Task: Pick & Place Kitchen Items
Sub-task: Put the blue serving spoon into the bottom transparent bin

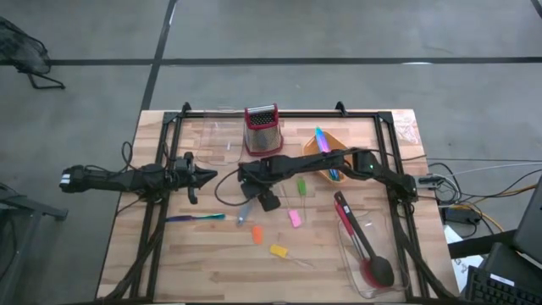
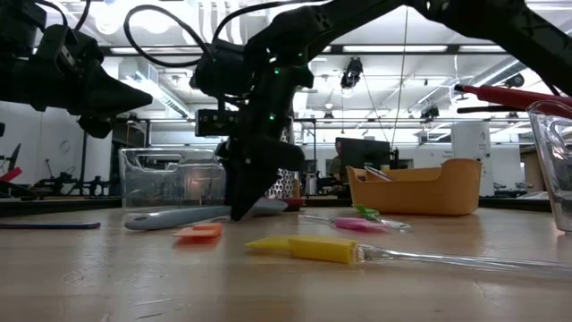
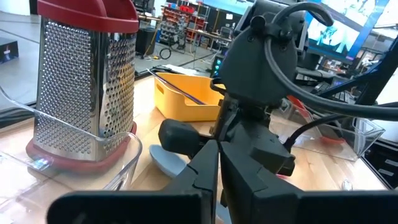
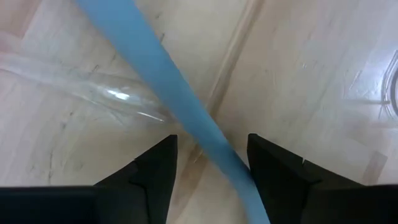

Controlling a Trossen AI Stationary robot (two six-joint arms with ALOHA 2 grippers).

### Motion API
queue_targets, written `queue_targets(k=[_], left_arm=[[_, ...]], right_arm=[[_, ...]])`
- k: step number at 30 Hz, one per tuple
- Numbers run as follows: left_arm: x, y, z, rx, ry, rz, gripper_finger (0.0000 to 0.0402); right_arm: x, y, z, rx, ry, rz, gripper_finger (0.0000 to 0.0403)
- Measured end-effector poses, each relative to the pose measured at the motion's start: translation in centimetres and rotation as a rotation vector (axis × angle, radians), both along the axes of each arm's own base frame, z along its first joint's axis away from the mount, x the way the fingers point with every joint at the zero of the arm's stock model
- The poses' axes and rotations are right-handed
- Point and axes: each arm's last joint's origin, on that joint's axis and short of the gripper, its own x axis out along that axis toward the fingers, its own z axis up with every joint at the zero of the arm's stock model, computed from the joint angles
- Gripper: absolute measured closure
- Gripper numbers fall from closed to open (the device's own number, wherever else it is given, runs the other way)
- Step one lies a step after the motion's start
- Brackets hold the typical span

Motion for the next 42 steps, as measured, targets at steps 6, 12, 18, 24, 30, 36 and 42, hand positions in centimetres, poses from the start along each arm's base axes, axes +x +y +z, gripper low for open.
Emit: queue_targets(k=[6, 12, 18, 24, 30, 36, 42], left_arm=[[0.0, 0.0, 0.0, 0.000, 0.001, -0.001, 0.0380], [0.0, 0.0, 0.0, 0.000, 0.001, 0.000, 0.0379], [0.0, 0.0, 0.0, 0.000, 0.001, 0.000, 0.0379], [0.0, 0.0, 0.0, 0.000, 0.001, 0.000, 0.0380], [0.0, 0.0, 0.0, 0.000, 0.002, 0.000, 0.0378], [0.0, 0.0, 0.0, 0.000, 0.004, 0.000, 0.0380], [0.0, 0.0, 0.0, 0.000, 0.004, -0.001, 0.0378]], right_arm=[[-0.2, 0.0, -0.4, -0.015, 0.013, 0.006, 0.0268], [-0.3, -0.1, -0.2, -0.057, 0.028, 0.009, 0.0346], [-0.9, 0.2, 0.9, -0.057, 0.097, -0.052, 0.0362], [-1.7, 1.2, 3.8, -0.015, 0.129, -0.160, 0.0362], [-3.0, 3.3, 7.3, 0.043, 0.105, -0.297, 0.0359], [-4.7, 6.1, 10.6, 0.104, 0.041, -0.498, 0.0359], [-7.6, 9.7, 13.2, 0.048, -0.023, -0.625, 0.0358]])
